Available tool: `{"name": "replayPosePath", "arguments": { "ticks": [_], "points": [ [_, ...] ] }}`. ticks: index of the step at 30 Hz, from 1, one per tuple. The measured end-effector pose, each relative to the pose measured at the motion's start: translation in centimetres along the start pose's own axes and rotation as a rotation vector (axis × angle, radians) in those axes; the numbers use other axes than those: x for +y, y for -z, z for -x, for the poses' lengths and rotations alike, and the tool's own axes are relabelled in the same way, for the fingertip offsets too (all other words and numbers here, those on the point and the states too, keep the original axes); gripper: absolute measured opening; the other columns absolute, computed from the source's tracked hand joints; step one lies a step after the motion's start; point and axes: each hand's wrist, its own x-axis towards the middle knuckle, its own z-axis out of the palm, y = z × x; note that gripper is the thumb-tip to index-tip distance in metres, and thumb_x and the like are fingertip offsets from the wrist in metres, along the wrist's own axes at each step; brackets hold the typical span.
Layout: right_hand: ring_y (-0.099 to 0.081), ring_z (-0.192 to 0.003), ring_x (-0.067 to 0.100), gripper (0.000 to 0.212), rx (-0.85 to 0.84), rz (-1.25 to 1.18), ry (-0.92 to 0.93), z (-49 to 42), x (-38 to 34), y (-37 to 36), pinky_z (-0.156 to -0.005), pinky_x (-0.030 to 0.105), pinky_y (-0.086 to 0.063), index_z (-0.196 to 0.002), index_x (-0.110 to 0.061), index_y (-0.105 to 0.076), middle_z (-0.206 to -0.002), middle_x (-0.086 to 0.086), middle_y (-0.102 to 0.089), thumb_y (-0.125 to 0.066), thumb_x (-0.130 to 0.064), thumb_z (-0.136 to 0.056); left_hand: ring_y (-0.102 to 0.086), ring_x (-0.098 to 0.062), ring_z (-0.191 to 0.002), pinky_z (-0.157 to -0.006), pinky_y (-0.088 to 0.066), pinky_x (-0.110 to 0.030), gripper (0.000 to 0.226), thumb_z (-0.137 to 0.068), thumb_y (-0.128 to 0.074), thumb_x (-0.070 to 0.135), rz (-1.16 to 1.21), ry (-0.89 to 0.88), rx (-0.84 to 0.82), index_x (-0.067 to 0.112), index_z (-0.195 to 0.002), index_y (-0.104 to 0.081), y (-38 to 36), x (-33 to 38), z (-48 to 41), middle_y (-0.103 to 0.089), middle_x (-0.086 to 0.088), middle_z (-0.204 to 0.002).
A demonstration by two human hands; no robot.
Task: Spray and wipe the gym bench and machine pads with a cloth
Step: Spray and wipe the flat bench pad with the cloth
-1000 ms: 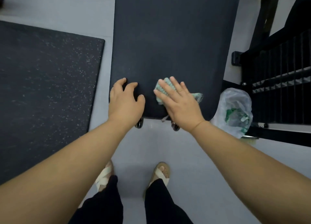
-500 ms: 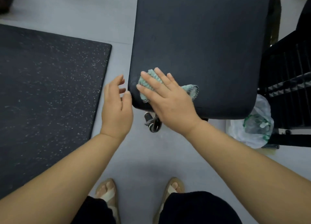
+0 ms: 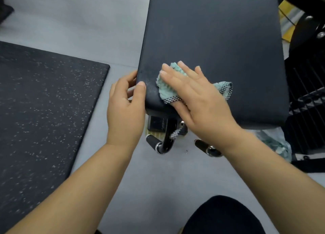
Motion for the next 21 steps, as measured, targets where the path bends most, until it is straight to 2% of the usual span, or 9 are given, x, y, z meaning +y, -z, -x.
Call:
{"name": "replayPosePath", "arguments": {
  "ticks": [2,4,6,9,14,16,18,19,21],
  "points": [
    [-0.032,-0.136,0.028,0.044,0.022,0.069,0.05,3.2,1.8,0.8,-0.115,0.044,-0.019,-0.137,-0.015,-0.043,-0.144,0.003,-0.041,-0.042,-0.018,-0.092,-0.056,0.011,-0.096,-0.084,-0.045,-0.011,0.024,-0.094,-0.048,0.025,0.007,0.021,0.017,0.048,-0.1,-0.054,0.1,0.1,0.1,-0.057,0.012,-0.119],
    [-0.033,-0.135,0.032,0.04,0.114,0.191,0.01,6.7,3.9,1.7,-0.115,0.045,-0.019,-0.134,-0.014,-0.042,-0.142,0.004,-0.041,-0.045,-0.013,-0.093,-0.057,0.01,-0.095,-0.09,-0.047,-0.022,0.022,-0.091,-0.048,0.03,-0.024,0.017,0.026,0.044,-0.104,-0.059,0.1,0.3,0.1,-0.059,0.014,-0.116],
    [-0.034,-0.133,0.036,0.037,0.207,0.277,-0.051,9.5,5.6,1.9,-0.115,0.045,-0.019,-0.131,-0.013,-0.044,-0.142,0.009,-0.039,-0.047,-0.011,-0.095,-0.059,0.003,-0.097,-0.094,-0.048,-0.033,0.032,-0.085,-0.045,0.035,-0.053,0.005,0.026,0.037,-0.11,-0.064,0.1,0.5,0.0,-0.063,0.014,-0.112],
    [-0.034,-0.13,0.038,0.034,0.273,0.338,-0.003,10.7,6.0,0.9,-0.115,0.044,-0.02,-0.13,-0.013,-0.043,-0.138,0.014,-0.036,-0.046,-0.02,-0.097,-0.058,-0.002,-0.098,-0.096,-0.047,-0.04,0.039,-0.081,-0.04,0.034,-0.04,0.017,0.03,0.036,-0.111,-0.065,-0.2,0.8,0.2,-0.063,0.012,-0.112],
    [-0.048,-0.126,0.031,0.045,0.327,0.496,0.308,4.8,1.3,-3.1,-0.107,0.047,-0.035,-0.129,-0.019,-0.052,-0.136,0.004,-0.052,-0.065,-0.022,-0.086,-0.058,-0.011,-0.107,-0.1,-0.045,-0.039,0.04,-0.081,-0.037,0.023,0.083,0.121,0.061,0.036,-0.102,-0.069,-0.3,1.6,0.8,-0.064,0.01,-0.113],
    [-0.049,-0.126,0.032,0.041,0.29,0.519,0.385,3.1,0.0,-3.3,-0.105,0.05,-0.036,-0.131,-0.019,-0.051,-0.135,0.004,-0.053,-0.057,-0.03,-0.092,-0.06,-0.007,-0.094,-0.092,-0.047,-0.034,0.04,-0.084,-0.037,0.015,0.182,0.161,0.039,0.036,-0.077,-0.071,-0.1,2.3,1.3,-0.067,0.014,-0.096],
    [-0.044,-0.129,0.033,0.041,0.209,0.569,0.451,3.5,0.7,-2.7,-0.107,0.051,-0.033,-0.134,-0.019,-0.047,-0.14,0.001,-0.049,-0.047,-0.035,-0.096,-0.057,-0.002,-0.078,-0.083,-0.048,-0.028,0.041,-0.085,-0.037,0.011,0.237,0.164,0.003,0.031,-0.067,-0.067,0.2,2.6,1.8,-0.065,0.02,-0.077],
    [-0.041,-0.132,0.032,0.041,0.173,0.609,0.468,4.4,1.6,-2.3,-0.108,0.051,-0.029,-0.135,-0.02,-0.046,-0.143,-0.002,-0.045,-0.046,-0.034,-0.096,-0.057,0.0,-0.078,-0.083,-0.048,-0.027,0.039,-0.086,-0.037,0.01,0.245,0.162,-0.007,0.029,-0.071,-0.067,0.4,2.5,1.9,-0.065,0.022,-0.076],
    [-0.035,-0.136,0.03,0.046,0.143,0.712,0.479,6.7,4.0,-1.2,-0.112,0.048,-0.023,-0.137,-0.024,-0.044,-0.144,-0.008,-0.04,-0.053,-0.022,-0.092,-0.057,0.001,-0.093,-0.094,-0.045,-0.029,0.035,-0.088,-0.037,0.015,0.244,0.144,-0.004,0.028,-0.096,-0.069,0.5,2.0,1.8,-0.065,0.021,-0.097]
  ]
}}
